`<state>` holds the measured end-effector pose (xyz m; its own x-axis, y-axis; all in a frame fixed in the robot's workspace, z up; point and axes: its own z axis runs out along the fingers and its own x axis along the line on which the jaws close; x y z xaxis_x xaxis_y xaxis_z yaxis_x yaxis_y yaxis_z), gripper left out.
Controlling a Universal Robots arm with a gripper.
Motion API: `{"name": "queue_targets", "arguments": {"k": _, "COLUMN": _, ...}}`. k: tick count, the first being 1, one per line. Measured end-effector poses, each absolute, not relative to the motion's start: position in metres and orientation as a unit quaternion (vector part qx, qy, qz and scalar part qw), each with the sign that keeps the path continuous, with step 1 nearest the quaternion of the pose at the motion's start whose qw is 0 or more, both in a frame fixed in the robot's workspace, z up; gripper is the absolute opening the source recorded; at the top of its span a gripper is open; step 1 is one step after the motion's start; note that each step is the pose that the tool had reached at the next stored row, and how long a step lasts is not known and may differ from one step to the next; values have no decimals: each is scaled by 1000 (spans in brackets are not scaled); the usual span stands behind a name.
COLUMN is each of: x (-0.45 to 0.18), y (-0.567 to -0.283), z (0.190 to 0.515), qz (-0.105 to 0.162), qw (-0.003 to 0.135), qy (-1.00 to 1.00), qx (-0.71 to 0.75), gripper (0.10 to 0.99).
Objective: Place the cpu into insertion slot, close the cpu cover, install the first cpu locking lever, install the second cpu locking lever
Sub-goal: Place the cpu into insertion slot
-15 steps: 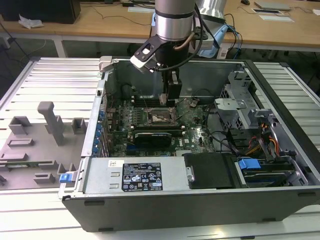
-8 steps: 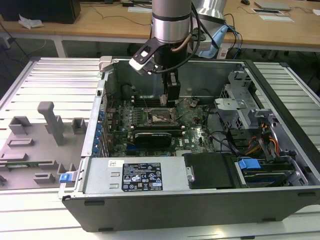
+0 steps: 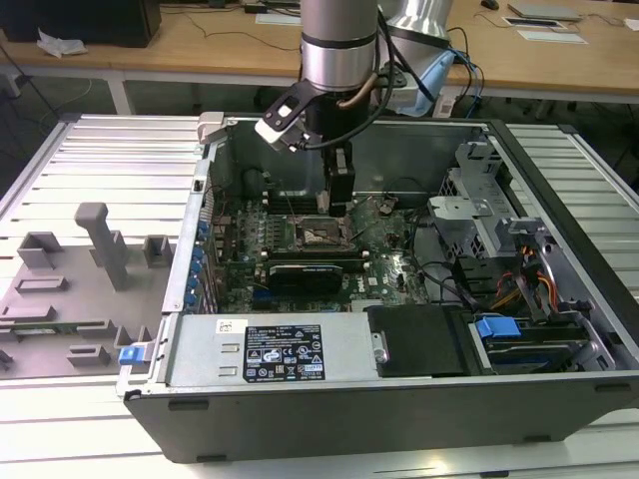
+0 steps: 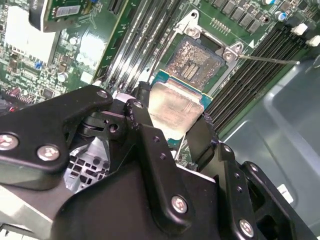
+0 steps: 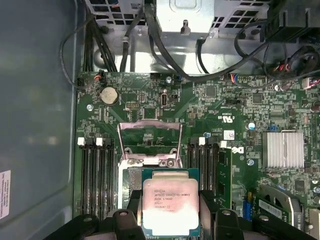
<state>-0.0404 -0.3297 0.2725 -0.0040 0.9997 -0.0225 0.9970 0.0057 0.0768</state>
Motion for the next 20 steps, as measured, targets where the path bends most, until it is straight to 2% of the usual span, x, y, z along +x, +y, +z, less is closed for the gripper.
{"name": "queue_targets", "arguments": {"k": 20, "x": -51, "y": -324, "z": 245, "qz": 19, "qw": 35, "qy": 709, "qx": 704, "gripper": 541}}
